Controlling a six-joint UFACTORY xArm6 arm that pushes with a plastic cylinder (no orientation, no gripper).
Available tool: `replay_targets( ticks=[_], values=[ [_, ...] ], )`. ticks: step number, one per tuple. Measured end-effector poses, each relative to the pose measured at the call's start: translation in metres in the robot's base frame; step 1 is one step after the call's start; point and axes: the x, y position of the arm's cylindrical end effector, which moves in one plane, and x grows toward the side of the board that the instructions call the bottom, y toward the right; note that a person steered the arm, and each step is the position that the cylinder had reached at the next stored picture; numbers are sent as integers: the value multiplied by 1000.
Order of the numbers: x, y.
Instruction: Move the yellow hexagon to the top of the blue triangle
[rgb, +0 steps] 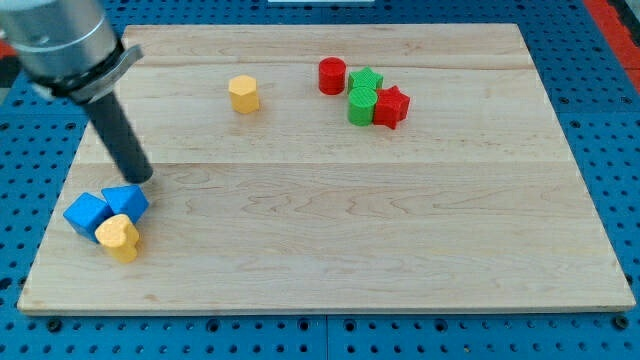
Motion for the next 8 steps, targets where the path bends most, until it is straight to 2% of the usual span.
replay_targets(
  ticks=[2, 3, 4, 5, 6, 7, 8],
  values=[
    [-63, 109],
    [-97, 119],
    [-110, 100],
    [-136, 110],
    [-144, 76],
    [-108, 37],
    [-114, 22]
  ],
)
